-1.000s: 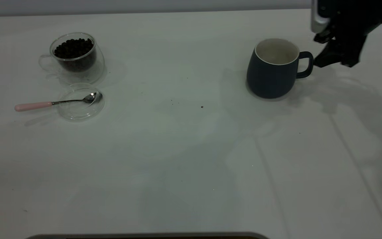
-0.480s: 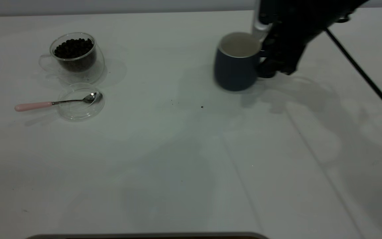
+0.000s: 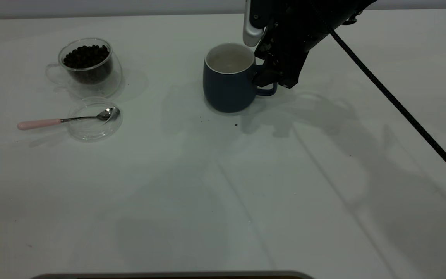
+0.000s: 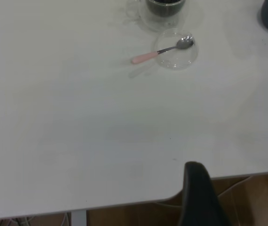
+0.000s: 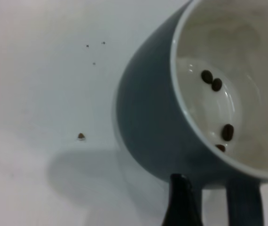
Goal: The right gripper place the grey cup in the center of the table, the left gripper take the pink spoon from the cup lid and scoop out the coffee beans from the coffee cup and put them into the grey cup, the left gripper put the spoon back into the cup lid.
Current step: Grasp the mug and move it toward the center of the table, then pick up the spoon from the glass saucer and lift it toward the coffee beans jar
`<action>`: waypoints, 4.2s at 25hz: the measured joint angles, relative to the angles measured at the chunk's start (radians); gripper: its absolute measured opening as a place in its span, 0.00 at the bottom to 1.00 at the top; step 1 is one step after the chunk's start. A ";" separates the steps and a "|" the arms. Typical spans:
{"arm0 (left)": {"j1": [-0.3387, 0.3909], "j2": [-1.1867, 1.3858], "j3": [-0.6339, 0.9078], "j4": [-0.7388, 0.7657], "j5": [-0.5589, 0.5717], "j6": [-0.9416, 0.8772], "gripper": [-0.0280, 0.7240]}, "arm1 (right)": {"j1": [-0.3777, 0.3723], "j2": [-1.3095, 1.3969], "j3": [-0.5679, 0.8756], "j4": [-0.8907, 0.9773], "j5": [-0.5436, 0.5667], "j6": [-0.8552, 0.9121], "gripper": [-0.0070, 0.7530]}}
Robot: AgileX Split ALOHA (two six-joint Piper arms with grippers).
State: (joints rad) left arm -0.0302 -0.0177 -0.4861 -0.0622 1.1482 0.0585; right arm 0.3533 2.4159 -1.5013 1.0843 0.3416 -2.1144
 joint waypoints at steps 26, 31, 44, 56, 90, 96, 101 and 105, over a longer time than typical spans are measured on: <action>0.000 0.000 0.000 0.000 0.000 0.000 0.68 | -0.094 -1.196 0.842 -1.061 0.693 2.044 0.76; 0.000 0.000 0.000 0.000 0.000 0.000 0.68 | -0.094 -1.520 1.002 -1.125 0.751 2.123 0.76; 0.000 0.000 0.000 0.000 0.000 0.000 0.68 | -0.215 -2.147 1.029 -1.127 0.763 2.167 0.76; 0.000 0.000 0.000 0.000 0.000 0.000 0.68 | -0.266 -2.382 1.030 -1.131 0.779 2.167 0.76; 0.000 0.215 -0.034 0.048 -0.087 -0.153 0.64 | -0.266 -2.382 1.030 -1.131 0.780 2.168 0.76; 0.000 0.602 -0.100 0.163 -0.262 -0.364 0.63 | -0.266 -2.382 1.030 -1.131 0.781 2.168 0.76; 0.000 0.901 -0.228 0.373 -0.317 -0.498 0.63 | -0.266 -2.382 1.030 -1.131 0.781 2.167 0.76; 0.016 1.132 -0.342 0.480 -0.315 -0.543 0.63 | -0.266 -2.382 1.030 -1.131 0.781 2.167 0.76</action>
State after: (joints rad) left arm -0.0146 1.1144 -0.8277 0.4181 0.8329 -0.4843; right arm 0.0869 0.0337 -0.4712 -0.0464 1.1225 0.0528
